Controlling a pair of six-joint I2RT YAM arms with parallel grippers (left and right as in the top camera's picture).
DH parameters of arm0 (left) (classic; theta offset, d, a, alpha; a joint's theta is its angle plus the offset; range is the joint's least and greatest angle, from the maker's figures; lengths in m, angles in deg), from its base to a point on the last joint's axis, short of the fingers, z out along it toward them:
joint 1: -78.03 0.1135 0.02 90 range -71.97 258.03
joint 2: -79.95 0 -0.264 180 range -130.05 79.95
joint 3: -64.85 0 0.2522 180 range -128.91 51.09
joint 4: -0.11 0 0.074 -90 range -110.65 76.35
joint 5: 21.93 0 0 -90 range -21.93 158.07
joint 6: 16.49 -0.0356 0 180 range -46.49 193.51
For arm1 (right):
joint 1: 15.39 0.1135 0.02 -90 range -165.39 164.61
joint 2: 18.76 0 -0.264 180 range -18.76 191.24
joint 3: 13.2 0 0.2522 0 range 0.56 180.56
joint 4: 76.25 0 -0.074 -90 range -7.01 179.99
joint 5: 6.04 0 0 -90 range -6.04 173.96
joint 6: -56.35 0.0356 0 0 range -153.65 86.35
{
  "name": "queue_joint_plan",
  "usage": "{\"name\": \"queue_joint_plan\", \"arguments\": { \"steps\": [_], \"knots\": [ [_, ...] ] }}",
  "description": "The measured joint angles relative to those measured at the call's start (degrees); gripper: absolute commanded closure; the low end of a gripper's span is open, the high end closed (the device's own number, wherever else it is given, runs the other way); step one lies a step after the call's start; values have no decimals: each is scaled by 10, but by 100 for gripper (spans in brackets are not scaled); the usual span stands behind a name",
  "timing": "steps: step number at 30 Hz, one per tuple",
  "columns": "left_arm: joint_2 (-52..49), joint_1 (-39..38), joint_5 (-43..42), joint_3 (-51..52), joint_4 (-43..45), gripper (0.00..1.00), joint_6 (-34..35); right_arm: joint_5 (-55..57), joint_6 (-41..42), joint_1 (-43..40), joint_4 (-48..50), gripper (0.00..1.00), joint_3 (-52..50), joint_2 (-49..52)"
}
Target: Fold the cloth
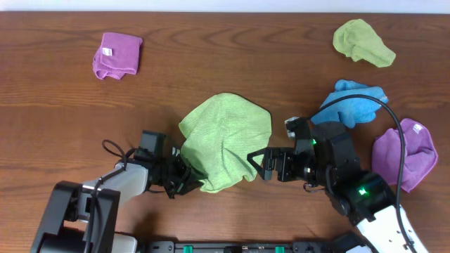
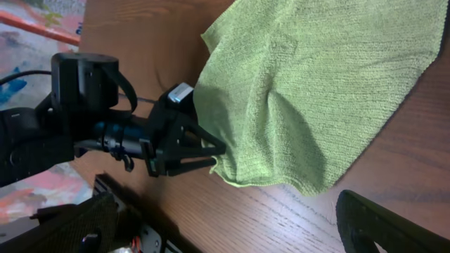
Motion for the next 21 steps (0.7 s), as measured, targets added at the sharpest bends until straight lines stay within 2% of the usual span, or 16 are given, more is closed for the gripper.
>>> {"name": "queue_joint_plan", "arguments": {
  "steps": [1,2,10,12,16,18,21],
  "knots": [
    [-1,-3,4,0,1,92,-3,0,0,0,0,1,0,0],
    [-1,-4,5,0,2,94,-4,0,0,0,0,1,0,0],
    [-7,-4,9,-5,1,94,-60,-2,0,0,-2,1,0,0],
    [-17,5,17,-31,-29,94,-89,-1,2,0,-21,1,0,0],
    [-30,30,60,-145,-163,94,-160,5,10,0,-68,1,-10,4],
    [-30,41,85,-227,-224,94,-202,3,27,0,-56,1,-37,12],
    [-30,52,101,-295,-261,94,-237,-13,67,0,-6,1,-89,25]
  ]
}}
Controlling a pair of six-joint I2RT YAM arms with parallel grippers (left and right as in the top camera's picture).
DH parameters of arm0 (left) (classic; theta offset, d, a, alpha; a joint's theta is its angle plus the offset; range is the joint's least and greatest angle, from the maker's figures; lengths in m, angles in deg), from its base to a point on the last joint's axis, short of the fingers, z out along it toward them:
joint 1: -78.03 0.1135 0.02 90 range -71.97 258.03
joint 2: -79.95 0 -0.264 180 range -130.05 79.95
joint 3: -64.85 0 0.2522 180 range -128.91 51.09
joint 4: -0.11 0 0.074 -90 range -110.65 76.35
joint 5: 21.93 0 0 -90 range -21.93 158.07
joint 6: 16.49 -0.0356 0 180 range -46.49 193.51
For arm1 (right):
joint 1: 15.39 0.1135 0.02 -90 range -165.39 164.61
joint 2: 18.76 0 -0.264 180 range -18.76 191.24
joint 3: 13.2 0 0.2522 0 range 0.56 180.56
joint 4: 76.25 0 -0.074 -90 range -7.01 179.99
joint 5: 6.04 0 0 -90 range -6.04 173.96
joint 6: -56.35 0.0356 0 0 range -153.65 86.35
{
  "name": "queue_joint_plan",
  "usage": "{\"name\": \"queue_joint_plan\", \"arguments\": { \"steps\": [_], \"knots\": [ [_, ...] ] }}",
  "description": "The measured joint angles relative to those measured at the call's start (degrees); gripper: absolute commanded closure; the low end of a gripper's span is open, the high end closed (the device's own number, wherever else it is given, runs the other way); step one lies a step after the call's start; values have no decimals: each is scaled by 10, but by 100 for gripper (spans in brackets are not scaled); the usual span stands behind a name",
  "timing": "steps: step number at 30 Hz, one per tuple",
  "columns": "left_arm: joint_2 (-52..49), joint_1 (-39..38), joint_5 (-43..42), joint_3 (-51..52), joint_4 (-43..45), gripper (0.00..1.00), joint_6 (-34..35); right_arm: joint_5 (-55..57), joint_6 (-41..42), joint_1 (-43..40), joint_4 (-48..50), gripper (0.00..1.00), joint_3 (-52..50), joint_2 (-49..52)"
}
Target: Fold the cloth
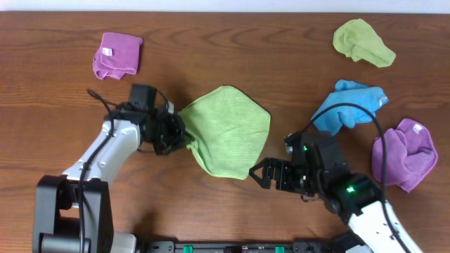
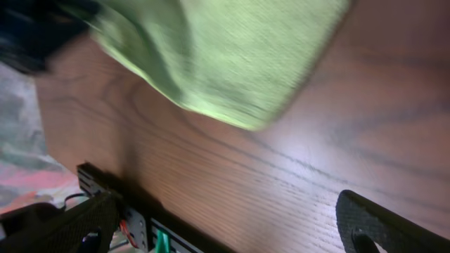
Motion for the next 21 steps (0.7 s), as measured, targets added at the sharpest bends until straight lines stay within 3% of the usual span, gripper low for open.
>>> {"name": "queue_joint_plan", "arguments": {
  "steps": [7,15,21],
  "knots": [
    [0,50,14,-51,-14,94,-25,-25,57,8,99,2,-53,29],
    [0,129,2,-64,-27,94,-53,-31,79,78,215,1,-53,82],
    [-1,134,-19,-147,-38,94,-61,-18,114,130,285,1,-53,164]
  ]
}}
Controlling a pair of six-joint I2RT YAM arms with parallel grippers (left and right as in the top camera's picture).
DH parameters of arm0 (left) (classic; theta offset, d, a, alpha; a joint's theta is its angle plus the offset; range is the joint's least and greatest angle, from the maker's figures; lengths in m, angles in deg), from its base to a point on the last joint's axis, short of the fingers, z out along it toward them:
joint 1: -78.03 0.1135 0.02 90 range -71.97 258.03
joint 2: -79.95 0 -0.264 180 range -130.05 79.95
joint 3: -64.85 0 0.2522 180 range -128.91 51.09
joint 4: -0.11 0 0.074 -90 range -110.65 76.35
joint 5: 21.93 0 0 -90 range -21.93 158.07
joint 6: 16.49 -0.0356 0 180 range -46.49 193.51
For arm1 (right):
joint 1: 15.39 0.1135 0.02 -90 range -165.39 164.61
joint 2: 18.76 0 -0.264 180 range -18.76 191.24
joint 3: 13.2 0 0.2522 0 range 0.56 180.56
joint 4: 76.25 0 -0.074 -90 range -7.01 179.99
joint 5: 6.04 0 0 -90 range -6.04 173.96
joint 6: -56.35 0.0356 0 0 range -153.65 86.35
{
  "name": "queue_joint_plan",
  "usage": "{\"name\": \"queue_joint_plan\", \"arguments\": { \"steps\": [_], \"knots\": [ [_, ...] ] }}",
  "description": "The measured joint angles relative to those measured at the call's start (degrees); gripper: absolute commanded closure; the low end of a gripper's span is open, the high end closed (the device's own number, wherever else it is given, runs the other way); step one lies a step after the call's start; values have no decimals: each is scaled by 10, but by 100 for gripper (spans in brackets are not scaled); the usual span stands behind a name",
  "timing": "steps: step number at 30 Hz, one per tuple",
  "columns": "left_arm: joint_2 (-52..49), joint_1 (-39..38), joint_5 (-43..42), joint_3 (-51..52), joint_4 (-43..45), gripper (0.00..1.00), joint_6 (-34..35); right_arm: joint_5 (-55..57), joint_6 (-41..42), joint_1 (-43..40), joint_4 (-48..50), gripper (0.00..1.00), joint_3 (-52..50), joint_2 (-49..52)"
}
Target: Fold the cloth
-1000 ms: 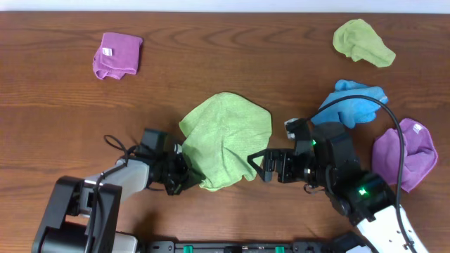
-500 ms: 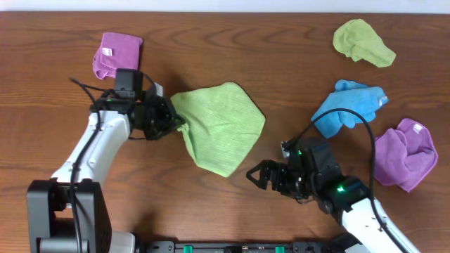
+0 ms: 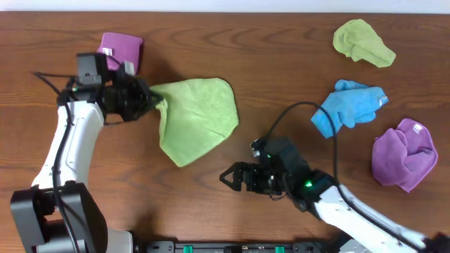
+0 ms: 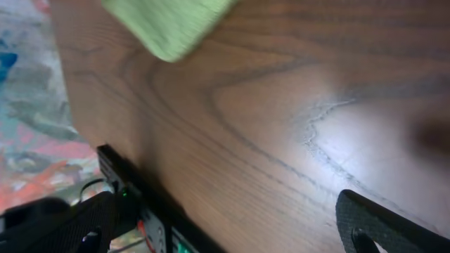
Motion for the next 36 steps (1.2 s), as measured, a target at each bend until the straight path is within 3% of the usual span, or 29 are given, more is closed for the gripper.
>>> {"name": "queue_joint_plan", "arguments": {
  "steps": [6,14,22,30,36],
  "knots": [
    [0,0,-7,-77,-5,94,0,12,36,15,143,4,-2,80],
    [0,0,-7,-81,-3,94,-2,44,69,21,311,7,-3,174],
    [0,0,-12,-120,-2,94,0,26,87,22,360,6,-3,189],
    [0,0,-13,-143,-3,94,2,106,106,32,391,11,6,236],
    [0,0,-14,-143,-4,94,2,75,114,39,432,11,133,360]
  ]
}}
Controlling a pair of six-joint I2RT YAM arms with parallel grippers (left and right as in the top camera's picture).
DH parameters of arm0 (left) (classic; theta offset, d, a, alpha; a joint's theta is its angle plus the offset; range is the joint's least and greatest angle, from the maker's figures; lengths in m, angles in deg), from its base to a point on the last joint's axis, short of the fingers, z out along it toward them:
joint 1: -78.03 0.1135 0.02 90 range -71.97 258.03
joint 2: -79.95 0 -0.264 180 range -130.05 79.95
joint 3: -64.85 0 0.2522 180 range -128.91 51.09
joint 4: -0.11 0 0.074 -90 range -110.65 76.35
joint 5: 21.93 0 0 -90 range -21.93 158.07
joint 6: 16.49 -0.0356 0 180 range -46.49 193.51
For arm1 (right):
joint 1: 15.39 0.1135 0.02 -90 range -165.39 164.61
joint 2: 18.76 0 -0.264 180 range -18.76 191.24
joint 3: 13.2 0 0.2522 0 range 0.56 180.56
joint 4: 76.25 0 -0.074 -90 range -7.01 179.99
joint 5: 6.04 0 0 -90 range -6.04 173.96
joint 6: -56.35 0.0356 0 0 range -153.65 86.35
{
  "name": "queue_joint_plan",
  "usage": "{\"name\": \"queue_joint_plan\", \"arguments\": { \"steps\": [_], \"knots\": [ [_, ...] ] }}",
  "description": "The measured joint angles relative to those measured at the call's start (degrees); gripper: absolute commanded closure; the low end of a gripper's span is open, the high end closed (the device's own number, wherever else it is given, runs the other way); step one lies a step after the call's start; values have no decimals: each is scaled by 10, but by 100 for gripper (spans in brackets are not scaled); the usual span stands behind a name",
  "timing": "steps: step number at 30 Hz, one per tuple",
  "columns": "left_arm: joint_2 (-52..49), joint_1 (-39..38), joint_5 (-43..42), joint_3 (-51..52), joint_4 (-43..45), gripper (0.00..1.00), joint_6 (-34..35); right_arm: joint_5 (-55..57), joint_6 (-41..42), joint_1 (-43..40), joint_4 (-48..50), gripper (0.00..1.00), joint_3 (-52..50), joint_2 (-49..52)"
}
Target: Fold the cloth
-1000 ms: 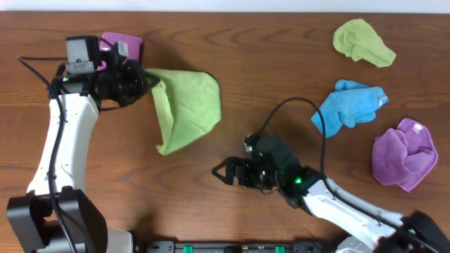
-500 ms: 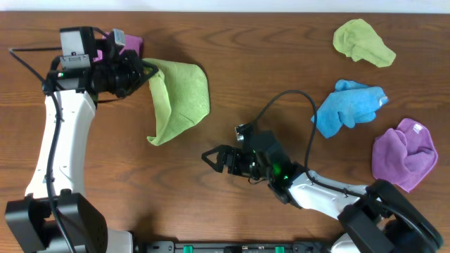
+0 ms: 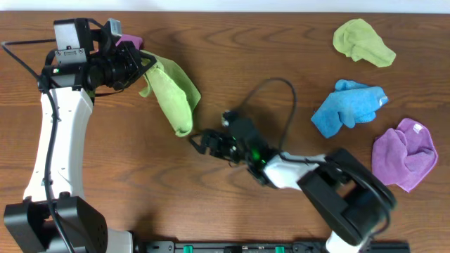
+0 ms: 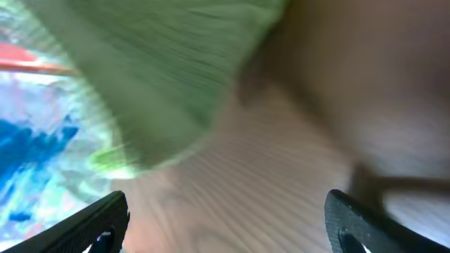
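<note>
The green cloth [image 3: 172,95] hangs in a narrow, draped strip from my left gripper [image 3: 146,67], which is shut on its upper end at the far left of the table. The cloth's lower tip reaches down toward the table's middle. My right gripper [image 3: 199,140] is open just right of that tip, with its arm stretched across from the near right. In the blurred right wrist view the cloth [image 4: 162,70] fills the top. Bare wood lies between the spread fingers [image 4: 98,225] of the right gripper [image 4: 232,225].
A small purple cloth [image 3: 128,42] lies behind the left gripper at the far left. On the right lie a light green cloth [image 3: 362,42], a blue cloth [image 3: 348,105] and a purple cloth [image 3: 404,151]. The right arm's black cable [image 3: 281,91] loops over mid-table.
My left gripper has moved further back and left with the cloth, which now hangs narrow instead of spread flat. The open right gripper has moved left and back, to the cloth's lower tip.
First both grippers were at the near edge of the crumpled green cloth at mid-table, the left shut on its corner. At each later moment the left held the cloth further left and back. The open right gripper was further left each time, and is now by the cloth's tip.
</note>
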Motion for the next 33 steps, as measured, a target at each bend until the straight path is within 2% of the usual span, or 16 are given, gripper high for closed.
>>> {"name": "queue_joint_plan", "arguments": {
  "steps": [3,8,13,17,23,27,30,33],
  "knots": [
    [0,0,0,0,0,94,0,-20,2,10,1,11,44,20],
    [0,0,0,0,0,94,0,-37,2,15,0,7,48,19],
    [0,0,0,0,-14,94,-2,-16,0,15,-4,15,48,19],
    [0,0,0,0,-17,94,-2,18,-3,15,-7,26,48,19],
    [0,0,0,0,-17,94,-2,46,-3,15,-8,28,48,19],
    [0,0,0,0,-21,94,-2,64,-5,15,-13,48,56,19],
    [0,0,0,0,-24,94,-2,73,-11,15,-33,52,81,21],
    [0,0,0,0,-26,94,-2,76,-16,14,-48,72,96,24]
  ]
}}
